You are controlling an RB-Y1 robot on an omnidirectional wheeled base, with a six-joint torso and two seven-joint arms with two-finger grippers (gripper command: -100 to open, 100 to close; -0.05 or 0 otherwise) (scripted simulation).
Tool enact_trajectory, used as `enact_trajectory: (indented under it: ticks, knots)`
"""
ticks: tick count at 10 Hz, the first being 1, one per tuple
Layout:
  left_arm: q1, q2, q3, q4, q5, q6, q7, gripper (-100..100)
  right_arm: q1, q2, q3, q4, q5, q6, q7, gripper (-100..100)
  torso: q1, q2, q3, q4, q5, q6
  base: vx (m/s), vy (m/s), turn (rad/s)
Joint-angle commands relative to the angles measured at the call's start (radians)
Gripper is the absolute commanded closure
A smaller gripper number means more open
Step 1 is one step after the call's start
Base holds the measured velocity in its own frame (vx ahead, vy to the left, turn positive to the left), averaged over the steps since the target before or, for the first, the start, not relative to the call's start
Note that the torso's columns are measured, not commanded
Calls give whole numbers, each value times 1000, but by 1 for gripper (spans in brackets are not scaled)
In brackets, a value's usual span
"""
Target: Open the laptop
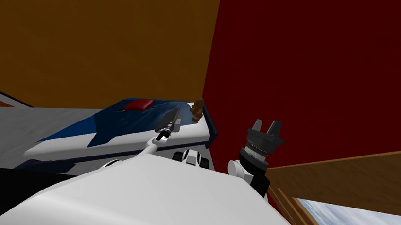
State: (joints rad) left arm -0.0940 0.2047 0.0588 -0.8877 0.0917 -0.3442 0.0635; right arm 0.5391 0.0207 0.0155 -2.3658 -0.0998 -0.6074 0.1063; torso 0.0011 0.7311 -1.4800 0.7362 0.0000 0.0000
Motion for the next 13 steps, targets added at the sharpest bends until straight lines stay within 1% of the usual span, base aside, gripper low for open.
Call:
enact_trajectory:
  ticks: [1,3,9,10,11,13]
  knots:
    - [-12,8,8,-17,-4,30,-14,-100,0,0,0,0,0,0,0,0,0,5,2,2,0,0,-16,-40,2]
    - [-39,22,10,-28,0,69,-7,-100,-1,0,0,0,0,0,0,0,0,15,9,4,0,0,-89,-17,-8]
    - [-118,63,14,-63,11,186,14,-100,0,0,0,0,0,0,0,0,-3,7,4,3,-1,0,-69,-14,0]
    - [-110,60,11,-49,11,167,14,-100,0,0,0,0,0,0,0,0,-2,8,5,3,-1,0,-26,-4,-4]
    - [-112,61,11,-47,11,169,14,0,0,0,0,0,0,0,0,0,-1,7,4,2,0,0,-5,-2,0]
    - [-111,60,11,-46,11,170,14,0,0,0,0,0,0,0,0,0,-2,7,4,2,-1,0,0,0,0]
